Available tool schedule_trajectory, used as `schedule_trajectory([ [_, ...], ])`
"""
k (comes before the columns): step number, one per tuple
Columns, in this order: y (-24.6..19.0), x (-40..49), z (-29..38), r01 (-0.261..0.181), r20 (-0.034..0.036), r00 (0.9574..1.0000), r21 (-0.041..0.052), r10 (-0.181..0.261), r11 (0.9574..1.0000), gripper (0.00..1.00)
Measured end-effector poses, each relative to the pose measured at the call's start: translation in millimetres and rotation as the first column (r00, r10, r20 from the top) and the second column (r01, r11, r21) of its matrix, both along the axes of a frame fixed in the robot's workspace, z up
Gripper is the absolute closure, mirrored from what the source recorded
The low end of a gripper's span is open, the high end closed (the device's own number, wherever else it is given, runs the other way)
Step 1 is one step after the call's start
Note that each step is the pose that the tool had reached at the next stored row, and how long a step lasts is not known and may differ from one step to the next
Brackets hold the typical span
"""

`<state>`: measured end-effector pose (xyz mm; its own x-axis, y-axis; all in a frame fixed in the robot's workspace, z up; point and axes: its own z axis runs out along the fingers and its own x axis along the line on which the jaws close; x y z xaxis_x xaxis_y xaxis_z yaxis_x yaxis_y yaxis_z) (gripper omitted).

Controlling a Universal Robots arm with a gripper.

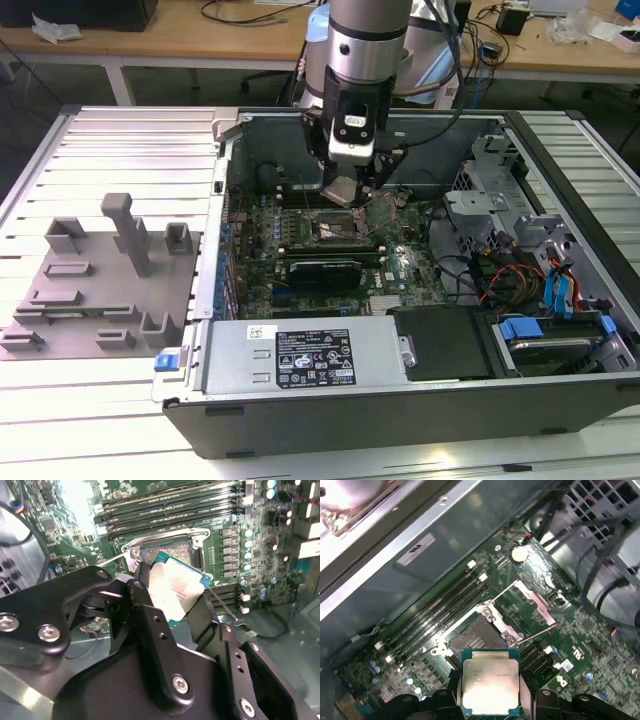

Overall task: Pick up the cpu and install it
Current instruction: 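Place the cpu into insertion slot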

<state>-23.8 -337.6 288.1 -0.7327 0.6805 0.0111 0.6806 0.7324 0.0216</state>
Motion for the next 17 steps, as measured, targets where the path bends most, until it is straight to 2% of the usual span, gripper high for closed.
schedule_trajectory([
  [3, 0.0, 0.0, -0.1, 0.050, 0.0000, 0.9988, 0.0000, -0.050, 0.9988, 0.46],
  [6, 0.0, 0.0, -0.2, 0.116, 0.0000, 0.9932, 0.0001, -0.116, 0.9932, 0.46],
  [8, 0.0, 0.0, -0.3, 0.151, 0.0000, 0.9886, 0.0001, -0.151, 0.9886, 0.46],
  [12, 0.0, 0.0, -0.4, 0.223, 0.0001, 0.9748, 0.0001, -0.223, 0.9748, 0.46],
  [15, 0.0, 0.0, -0.4, 0.278, 0.0000, 0.9605, 0.0000, -0.278, 0.9605, 0.46],
  [16, 0.0, 0.0, -0.5, 0.319, 0.0001, 0.9479, 0.0001, -0.319, 0.9479, 0.46],
  [17, 0.0, 0.0, -0.5, 0.339, 0.0001, 0.9409, 0.0001, -0.339, 0.9409, 0.46],
])
